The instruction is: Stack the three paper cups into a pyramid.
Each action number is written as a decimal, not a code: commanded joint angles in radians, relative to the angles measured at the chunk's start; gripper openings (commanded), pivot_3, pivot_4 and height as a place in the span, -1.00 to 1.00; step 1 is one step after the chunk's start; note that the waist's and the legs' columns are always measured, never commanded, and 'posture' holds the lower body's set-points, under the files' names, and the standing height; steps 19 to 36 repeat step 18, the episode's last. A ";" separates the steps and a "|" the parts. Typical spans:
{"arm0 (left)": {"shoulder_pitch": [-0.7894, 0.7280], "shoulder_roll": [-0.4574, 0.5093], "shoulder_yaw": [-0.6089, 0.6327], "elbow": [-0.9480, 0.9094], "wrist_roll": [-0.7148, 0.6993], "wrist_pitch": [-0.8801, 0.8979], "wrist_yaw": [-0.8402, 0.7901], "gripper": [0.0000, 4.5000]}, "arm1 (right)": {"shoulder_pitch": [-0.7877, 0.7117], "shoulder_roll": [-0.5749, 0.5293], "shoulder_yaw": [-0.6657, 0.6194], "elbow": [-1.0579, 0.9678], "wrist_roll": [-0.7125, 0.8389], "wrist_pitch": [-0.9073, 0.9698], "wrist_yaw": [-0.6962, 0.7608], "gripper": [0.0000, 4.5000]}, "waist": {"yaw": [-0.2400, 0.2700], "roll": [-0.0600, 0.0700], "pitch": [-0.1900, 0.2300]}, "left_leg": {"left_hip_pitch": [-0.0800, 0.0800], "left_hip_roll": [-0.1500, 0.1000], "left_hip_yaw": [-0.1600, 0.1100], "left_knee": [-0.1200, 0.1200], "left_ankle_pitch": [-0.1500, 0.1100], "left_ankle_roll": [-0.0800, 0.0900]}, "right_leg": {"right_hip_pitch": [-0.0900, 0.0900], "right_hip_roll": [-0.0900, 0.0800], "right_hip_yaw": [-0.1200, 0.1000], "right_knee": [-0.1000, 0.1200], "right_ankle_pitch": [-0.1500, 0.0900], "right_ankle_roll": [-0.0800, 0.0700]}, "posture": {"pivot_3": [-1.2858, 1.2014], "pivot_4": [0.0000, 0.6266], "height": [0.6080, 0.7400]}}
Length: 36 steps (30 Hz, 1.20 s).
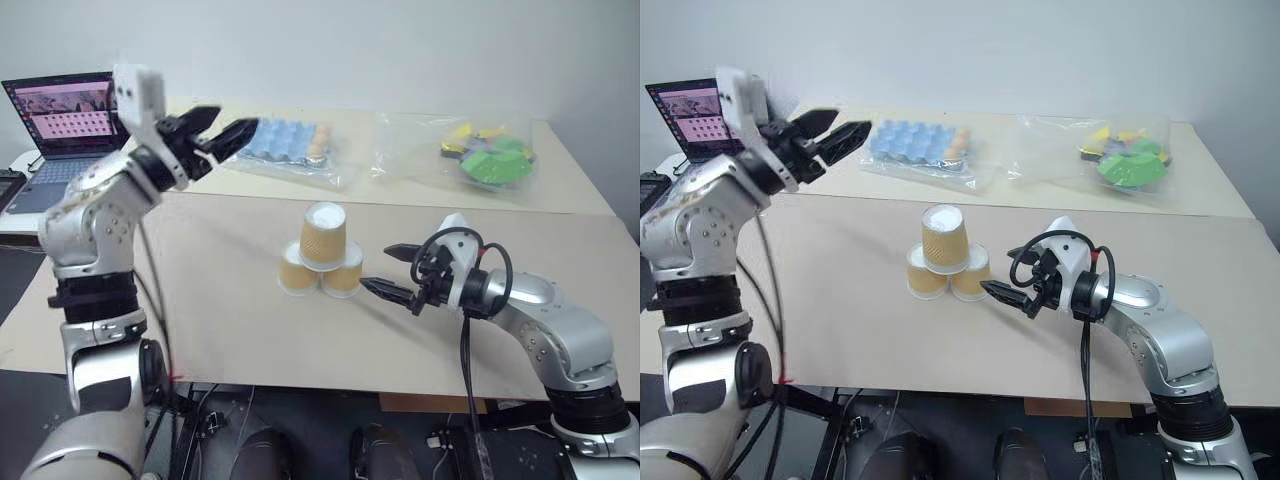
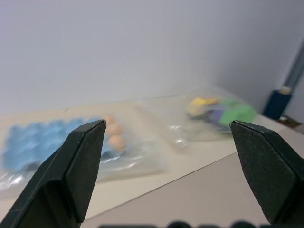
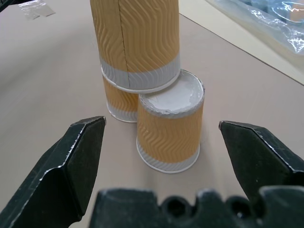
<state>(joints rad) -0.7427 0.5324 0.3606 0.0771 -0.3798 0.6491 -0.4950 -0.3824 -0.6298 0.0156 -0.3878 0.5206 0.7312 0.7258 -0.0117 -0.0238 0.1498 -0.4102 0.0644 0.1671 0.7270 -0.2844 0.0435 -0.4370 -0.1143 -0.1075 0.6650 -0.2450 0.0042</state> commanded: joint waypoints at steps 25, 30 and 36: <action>0.486 -0.209 0.211 -0.098 0.130 -0.320 0.483 0.98 | -0.110 0.290 -0.302 0.634 -0.263 -0.376 -0.613 1.00 | 0.005 -0.009 0.001 | 0.000 0.001 0.001 0.002 0.001 -0.002 | -0.001 -0.002 -0.001 0.004 0.001 0.000 | 0.03 -0.52 0.49; 0.486 -0.209 0.211 -0.098 0.130 -0.320 0.483 0.98 | -0.110 0.290 -0.302 0.634 -0.263 -0.376 -0.613 1.00 | 0.005 -0.009 0.001 | 0.000 0.001 0.001 0.002 0.001 -0.002 | -0.001 -0.002 -0.001 0.004 0.001 0.000 | 0.03 -0.52 0.49; 0.486 -0.209 0.211 -0.098 0.130 -0.320 0.483 0.98 | -0.110 0.290 -0.302 0.634 -0.263 -0.376 -0.613 1.00 | 0.005 -0.009 0.001 | 0.000 0.001 0.001 0.002 0.001 -0.002 | -0.001 -0.002 -0.001 0.004 0.001 0.000 | 0.03 -0.52 0.49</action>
